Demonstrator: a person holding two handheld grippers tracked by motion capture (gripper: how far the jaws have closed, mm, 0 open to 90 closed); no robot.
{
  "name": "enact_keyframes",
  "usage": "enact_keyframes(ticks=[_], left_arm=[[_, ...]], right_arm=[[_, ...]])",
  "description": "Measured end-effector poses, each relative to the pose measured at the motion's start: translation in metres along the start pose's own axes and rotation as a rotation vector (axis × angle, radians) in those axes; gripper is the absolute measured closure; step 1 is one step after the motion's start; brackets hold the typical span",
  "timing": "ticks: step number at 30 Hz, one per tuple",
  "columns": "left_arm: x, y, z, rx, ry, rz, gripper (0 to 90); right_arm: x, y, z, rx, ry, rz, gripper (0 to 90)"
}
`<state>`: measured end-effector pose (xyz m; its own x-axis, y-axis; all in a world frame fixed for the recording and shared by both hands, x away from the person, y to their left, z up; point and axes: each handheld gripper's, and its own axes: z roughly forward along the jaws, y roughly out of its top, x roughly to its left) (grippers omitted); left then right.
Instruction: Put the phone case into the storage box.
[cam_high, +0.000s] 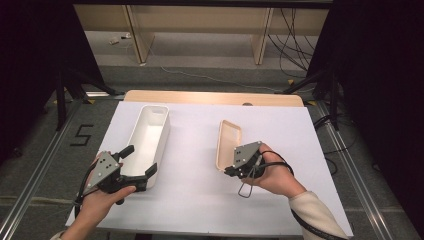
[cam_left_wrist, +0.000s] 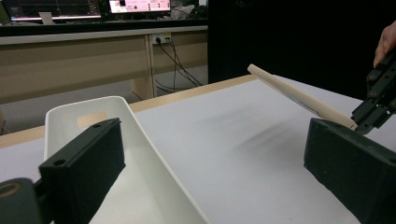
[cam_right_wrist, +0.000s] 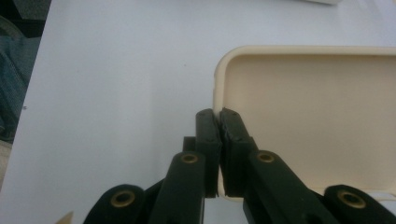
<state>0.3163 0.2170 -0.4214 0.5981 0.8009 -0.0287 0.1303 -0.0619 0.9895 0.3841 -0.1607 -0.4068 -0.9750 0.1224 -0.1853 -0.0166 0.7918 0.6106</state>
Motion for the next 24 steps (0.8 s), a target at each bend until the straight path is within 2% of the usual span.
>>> enact_keyframes(ticks=[1, 6, 12, 13, 15, 18, 24], left_arm=[[0.000, 0.000, 0.000, 0.001, 0.000, 0.005, 4.8], [-0.002, 0.001, 0.002, 0.008, -0.001, 0.005, 5.3], [-0.001, 0.005, 0.007, 0.028, -0.002, -0.022, 6.6], [0.000, 0.005, 0.009, 0.018, -0.009, -0.027, 7.4], [0.000, 0.009, 0.011, 0.027, -0.004, -0.022, 7.6], [0.000, 0.014, 0.013, 0.027, -0.011, -0.009, 7.8], [0.001, 0.024, 0.020, 0.024, -0.008, -0.010, 8.0]], right_arm=[[-0.001, 0.001, 0.000, -0.004, -0.001, -0.014, 88.2], [0.003, 0.004, 0.002, -0.022, 0.011, -0.014, 88.2], [0.005, 0.009, 0.005, -0.048, 0.015, -0.031, 88.2], [0.006, 0.010, 0.007, -0.050, 0.009, -0.038, 88.3], [0.008, 0.012, 0.008, -0.056, 0.021, -0.032, 88.3], [0.009, 0.015, 0.009, -0.066, 0.018, -0.052, 88.2], [0.013, 0.020, 0.012, -0.086, 0.026, -0.053, 88.3]])
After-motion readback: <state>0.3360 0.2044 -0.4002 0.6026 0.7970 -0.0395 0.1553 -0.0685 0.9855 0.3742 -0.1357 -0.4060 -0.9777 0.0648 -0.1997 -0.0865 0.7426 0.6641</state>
